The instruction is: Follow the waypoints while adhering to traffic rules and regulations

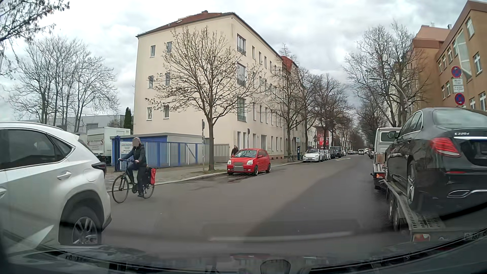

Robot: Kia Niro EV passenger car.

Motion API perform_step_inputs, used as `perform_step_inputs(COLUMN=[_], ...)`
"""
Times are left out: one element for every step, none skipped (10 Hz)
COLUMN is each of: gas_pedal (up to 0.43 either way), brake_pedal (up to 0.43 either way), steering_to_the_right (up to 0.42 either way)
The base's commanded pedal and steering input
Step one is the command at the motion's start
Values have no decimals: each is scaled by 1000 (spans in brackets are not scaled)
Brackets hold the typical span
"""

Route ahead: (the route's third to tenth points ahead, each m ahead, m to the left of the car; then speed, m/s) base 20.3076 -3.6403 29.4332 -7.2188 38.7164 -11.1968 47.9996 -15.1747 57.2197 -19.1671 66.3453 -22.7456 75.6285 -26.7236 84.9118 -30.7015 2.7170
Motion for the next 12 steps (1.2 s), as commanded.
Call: perform_step_inputs(gas_pedal=[67, 67, 67, 67, 67, 67, 67, 67, 67, 67, 79, 87], brake_pedal=[12, 12, 12, 12, 12, 12, 12, 12, 12, 12, 12, 12], steering_to_the_right=[42, 46, 47, 49, 50, 64, 78, 91, 100, 107, 115, 124])
